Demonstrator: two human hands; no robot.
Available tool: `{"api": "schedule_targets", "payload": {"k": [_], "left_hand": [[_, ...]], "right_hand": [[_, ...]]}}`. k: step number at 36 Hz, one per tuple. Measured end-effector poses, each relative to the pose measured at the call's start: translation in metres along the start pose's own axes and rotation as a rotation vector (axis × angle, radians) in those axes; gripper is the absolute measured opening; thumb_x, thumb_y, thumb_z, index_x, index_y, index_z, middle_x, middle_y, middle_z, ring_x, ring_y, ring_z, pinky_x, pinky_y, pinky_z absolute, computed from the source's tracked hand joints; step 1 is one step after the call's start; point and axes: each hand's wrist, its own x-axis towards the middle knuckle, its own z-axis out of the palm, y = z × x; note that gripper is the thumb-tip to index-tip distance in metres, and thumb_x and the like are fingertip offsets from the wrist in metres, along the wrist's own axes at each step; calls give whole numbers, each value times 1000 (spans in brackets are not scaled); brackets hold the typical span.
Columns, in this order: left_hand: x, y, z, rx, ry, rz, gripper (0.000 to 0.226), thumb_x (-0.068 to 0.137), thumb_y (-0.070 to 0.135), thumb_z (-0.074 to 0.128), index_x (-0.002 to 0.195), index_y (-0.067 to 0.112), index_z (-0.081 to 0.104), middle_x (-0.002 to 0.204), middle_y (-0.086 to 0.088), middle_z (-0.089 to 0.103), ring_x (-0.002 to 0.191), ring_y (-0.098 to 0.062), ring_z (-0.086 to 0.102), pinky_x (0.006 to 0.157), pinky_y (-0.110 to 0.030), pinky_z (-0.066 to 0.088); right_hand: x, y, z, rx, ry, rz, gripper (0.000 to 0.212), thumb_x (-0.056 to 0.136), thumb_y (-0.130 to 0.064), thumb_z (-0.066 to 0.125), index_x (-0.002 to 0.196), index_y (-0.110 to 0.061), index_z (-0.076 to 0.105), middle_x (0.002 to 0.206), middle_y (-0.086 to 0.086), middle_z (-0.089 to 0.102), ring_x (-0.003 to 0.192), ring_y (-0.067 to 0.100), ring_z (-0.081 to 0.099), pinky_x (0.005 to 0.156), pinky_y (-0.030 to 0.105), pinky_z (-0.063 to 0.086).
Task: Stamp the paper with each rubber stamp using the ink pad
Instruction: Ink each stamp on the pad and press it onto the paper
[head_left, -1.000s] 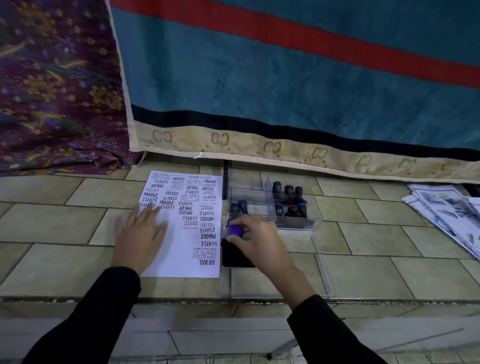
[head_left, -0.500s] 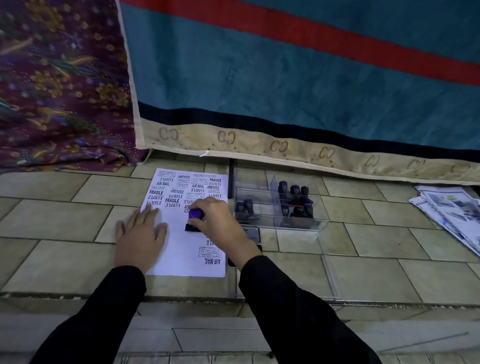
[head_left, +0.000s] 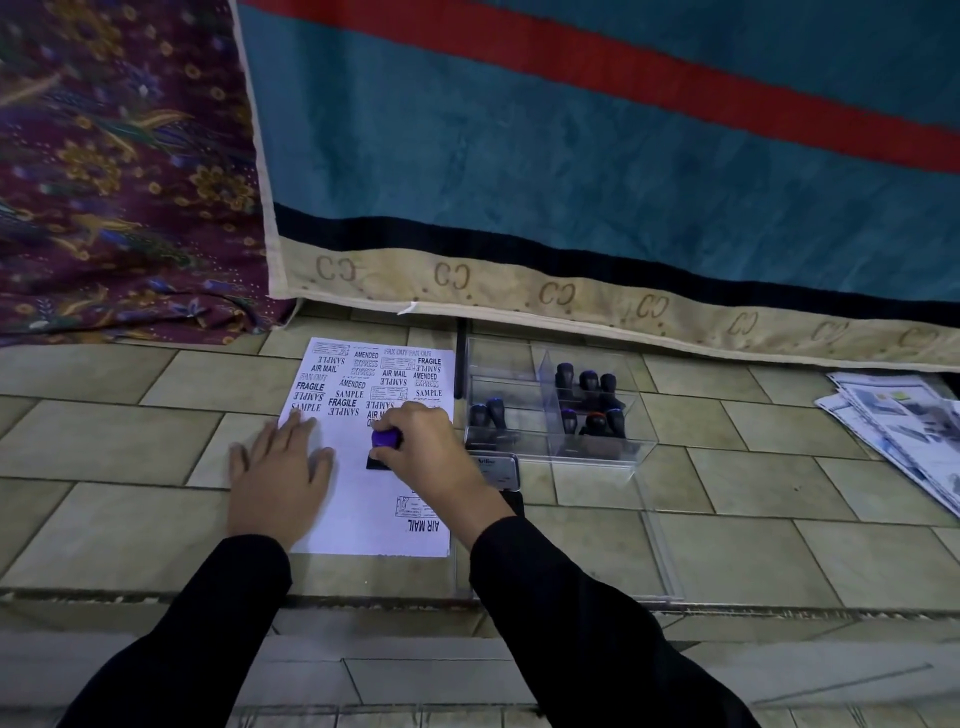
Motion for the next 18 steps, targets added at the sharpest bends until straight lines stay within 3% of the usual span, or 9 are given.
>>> {"api": "schedule_targets", "payload": {"k": [6, 18], "left_hand": [[-1, 1, -1, 11, -4, 5, 47, 97, 35, 42, 141, 18, 42, 156, -1, 32, 144, -23, 25, 116, -55, 11], [-1, 1, -1, 15, 3, 0, 48, 97, 36, 43, 142, 18, 42, 156, -1, 32, 144, -23, 24, 117, -54, 11]], "right_hand": [[0, -1, 0, -10, -26, 15, 29, 77, -10, 74, 104, -7, 68, 108, 12, 65, 103, 28, 56, 87, 42, 51], [9, 6, 1, 21, -30, 21, 29, 78, -12, 73, 106, -7, 67, 108, 13, 67, 100, 26, 59, 84, 33, 52]]}}
